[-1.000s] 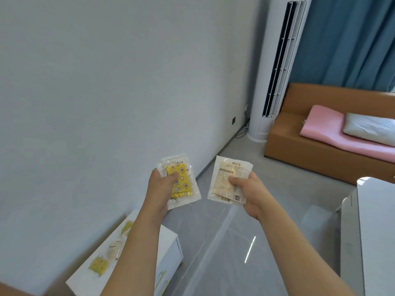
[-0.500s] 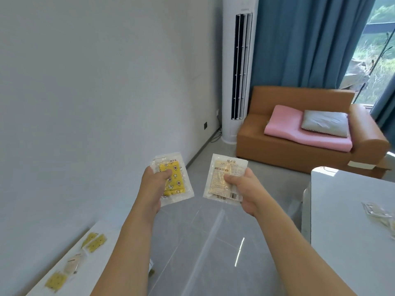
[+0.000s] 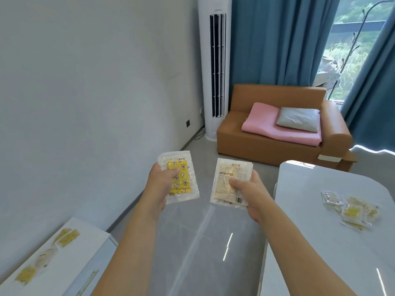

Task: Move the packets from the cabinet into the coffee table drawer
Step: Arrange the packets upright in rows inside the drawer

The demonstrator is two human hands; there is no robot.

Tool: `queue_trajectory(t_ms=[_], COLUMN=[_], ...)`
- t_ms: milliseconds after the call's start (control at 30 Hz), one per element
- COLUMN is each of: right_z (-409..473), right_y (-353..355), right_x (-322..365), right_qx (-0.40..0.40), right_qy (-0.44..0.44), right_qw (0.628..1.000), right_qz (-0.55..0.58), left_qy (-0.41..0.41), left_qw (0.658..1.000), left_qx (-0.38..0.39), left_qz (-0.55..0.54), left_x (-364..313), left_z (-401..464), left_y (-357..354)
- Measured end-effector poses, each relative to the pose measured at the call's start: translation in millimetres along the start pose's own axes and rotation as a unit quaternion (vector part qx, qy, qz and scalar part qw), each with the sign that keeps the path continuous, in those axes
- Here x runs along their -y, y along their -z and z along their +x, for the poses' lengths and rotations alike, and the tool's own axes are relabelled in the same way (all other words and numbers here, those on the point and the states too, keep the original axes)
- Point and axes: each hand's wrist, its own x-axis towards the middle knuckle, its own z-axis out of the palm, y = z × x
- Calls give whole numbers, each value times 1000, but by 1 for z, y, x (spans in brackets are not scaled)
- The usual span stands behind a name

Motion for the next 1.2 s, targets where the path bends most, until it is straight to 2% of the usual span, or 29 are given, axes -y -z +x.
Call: queue_trajectory(t_ms=[200,367,500,633,933,1200], right_z=[-25,-55,-76,-94,-118,-151], right_y=[79,174,255,302,385,536], right_x=[19,36,52,61,81,108], right_qx=[2,13,-11,-18,-18,-29], right_qy=[4,2,6,-3,7,-5], right_qw=[1000,1000,1000,1000,1000,999], right_qz=[-6,-6,-6,0,1,26], left_qy=[0,-11,-7,-1,8,-12], left_qw=[1000,1000,1000,999,999,999], left_qx=[22,4,19,37,23,-3], left_qz=[0,-22,-21,-2,-27,-39], left_x=[17,21,28,36,62,90], left_z=[-54,-113,-168,-205,-245,-326], left_y=[-67,-144,-218,-262,-337,-448])
